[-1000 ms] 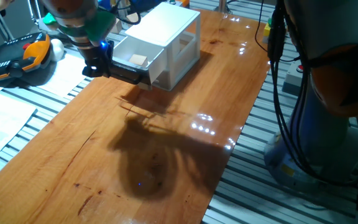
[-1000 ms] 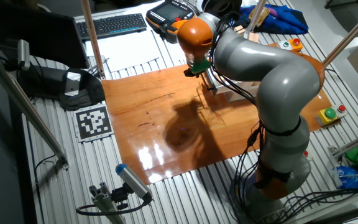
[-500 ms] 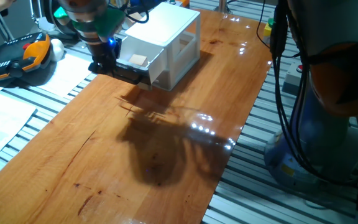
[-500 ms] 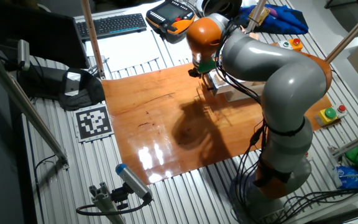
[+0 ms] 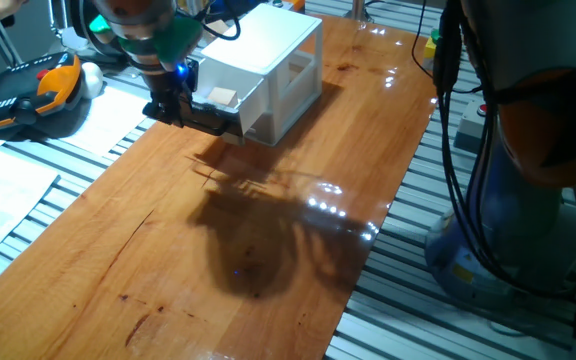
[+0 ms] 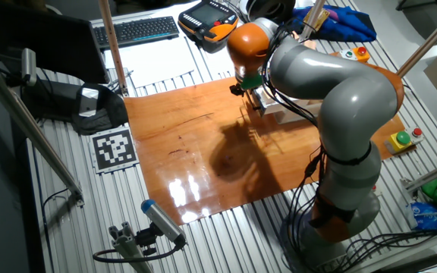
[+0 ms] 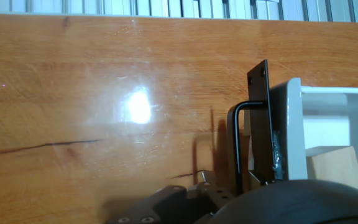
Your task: Put things in the drawer
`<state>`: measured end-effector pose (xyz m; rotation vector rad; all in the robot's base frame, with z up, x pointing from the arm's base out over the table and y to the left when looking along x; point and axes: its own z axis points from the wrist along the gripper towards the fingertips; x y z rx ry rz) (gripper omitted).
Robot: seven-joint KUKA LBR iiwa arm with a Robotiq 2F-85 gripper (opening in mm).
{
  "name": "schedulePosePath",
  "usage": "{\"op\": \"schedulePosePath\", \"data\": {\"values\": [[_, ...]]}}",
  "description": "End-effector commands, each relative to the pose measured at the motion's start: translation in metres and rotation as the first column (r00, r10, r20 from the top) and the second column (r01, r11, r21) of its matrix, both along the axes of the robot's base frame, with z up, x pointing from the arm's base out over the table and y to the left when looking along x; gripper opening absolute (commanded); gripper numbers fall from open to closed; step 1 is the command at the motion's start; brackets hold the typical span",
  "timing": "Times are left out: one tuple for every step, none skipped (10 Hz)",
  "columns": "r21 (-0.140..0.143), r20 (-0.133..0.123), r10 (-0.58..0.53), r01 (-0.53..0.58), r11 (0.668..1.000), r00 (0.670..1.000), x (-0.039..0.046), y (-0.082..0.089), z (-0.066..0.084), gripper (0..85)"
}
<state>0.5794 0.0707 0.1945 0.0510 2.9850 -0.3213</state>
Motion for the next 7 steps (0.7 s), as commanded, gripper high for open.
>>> {"op": "schedulePosePath", "data": {"values": [[-0.001, 0.000, 0.000, 0.000, 1.000, 1.000, 0.0000, -0.001, 0.000, 34.0], [0.009, -0.003, -0.001, 0.001, 1.000, 1.000, 0.0004, -0.001, 0.001, 34.0], [0.026, -0.013, 0.002, -0.002, 1.000, 1.000, 0.0017, -0.001, 0.005, 17.0], [0.040, -0.024, -0.004, 0.005, 0.999, 1.000, 0.0047, -0.001, 0.012, 0.0], [0.037, -0.025, -0.020, 0.021, 0.999, 0.999, 0.0069, 0.000, 0.018, 0.0], [0.021, -0.022, -0.014, 0.014, 1.000, 1.000, 0.0085, -0.001, 0.020, 0.0], [0.014, -0.023, -0.005, 0.005, 1.000, 1.000, 0.0103, -0.001, 0.017, 0.0]]}}
